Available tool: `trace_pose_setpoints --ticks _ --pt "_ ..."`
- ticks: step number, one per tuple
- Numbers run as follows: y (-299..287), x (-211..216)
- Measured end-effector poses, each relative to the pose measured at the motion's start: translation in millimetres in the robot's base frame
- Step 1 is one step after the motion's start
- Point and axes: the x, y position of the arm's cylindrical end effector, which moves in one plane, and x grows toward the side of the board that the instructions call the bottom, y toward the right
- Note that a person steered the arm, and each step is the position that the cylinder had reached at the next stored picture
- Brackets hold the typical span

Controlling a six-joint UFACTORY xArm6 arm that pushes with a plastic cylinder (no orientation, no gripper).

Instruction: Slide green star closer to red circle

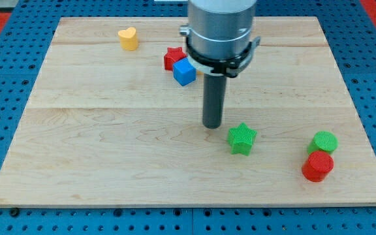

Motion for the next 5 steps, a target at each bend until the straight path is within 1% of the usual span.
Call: trace_pose_setpoints --ticks 1,2,3,5 --pt "27 15" --pt "43 41" --pt "49 49" --pt "-2 47"
